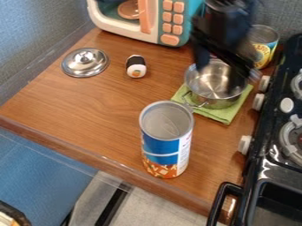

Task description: Move the can to the bottom left of the table

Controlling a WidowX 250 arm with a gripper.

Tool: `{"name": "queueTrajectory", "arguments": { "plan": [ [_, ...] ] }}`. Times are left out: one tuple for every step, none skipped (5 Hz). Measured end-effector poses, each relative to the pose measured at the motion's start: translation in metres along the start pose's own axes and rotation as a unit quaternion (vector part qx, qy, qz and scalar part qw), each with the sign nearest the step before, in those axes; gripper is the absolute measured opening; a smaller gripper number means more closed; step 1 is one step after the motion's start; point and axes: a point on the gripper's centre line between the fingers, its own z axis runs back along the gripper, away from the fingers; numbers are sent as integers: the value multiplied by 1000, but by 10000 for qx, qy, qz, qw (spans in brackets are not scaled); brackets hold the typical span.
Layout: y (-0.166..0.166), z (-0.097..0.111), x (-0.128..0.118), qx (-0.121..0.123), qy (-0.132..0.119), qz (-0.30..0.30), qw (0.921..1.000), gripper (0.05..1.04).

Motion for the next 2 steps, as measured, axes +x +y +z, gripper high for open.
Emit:
{"name": "queueTrajectory", "arguments": {
  "plan": [
    [-26, -2, -12, 207, -87, -274, 9994, 1001],
    [-48, -2, -24, 231, -75, -503, 9984, 1001]
  ]
}}
